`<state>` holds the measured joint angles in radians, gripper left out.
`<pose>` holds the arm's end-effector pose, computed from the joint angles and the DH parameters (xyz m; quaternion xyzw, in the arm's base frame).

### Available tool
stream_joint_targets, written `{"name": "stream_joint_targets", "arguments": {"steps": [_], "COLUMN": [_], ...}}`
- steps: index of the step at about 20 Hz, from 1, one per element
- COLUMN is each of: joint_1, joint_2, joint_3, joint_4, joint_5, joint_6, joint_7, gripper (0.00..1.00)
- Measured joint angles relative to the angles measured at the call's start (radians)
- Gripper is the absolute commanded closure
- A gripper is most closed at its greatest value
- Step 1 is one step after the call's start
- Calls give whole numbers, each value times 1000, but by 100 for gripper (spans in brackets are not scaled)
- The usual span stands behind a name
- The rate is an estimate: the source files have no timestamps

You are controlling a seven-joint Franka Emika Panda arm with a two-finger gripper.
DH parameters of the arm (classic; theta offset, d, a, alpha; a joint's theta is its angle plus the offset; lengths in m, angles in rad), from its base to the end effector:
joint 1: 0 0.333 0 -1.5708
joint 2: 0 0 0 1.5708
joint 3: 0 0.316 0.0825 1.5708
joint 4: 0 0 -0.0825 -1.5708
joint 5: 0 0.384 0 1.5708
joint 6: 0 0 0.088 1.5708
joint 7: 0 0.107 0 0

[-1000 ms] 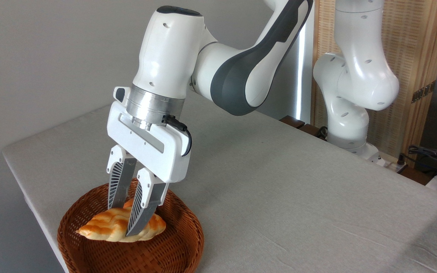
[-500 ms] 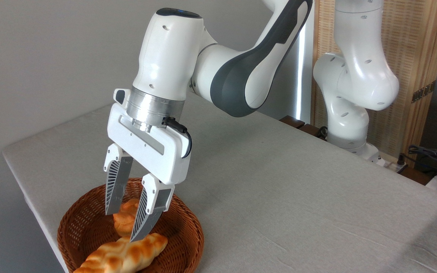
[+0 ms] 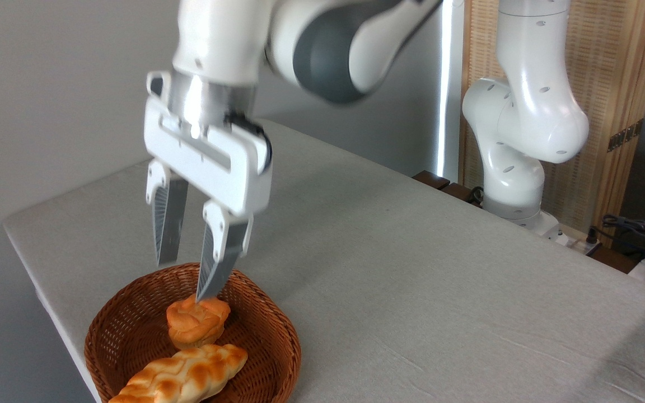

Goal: Put bread into the basket
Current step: 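Raise the open gripper up away from the basket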

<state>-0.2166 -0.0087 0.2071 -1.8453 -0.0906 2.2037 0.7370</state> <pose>0.5925 -0.0083 0.5602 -0.9218 0.3397 -0.1851 0.0259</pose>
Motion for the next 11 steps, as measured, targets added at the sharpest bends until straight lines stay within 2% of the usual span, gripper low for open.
{"name": "stream_joint_targets", "arguments": {"steps": [3, 8, 11], "joint_1": [-4, -9, -9], "joint_2": [-6, 1, 7], "joint_3": [-6, -24, -24], "joint_4": [57, 80, 80], "joint_5": [-3, -8, -8], "joint_6": [-128, -223, -244], "joint_7": [-1, -32, -34], "gripper": [0, 0, 0]}}
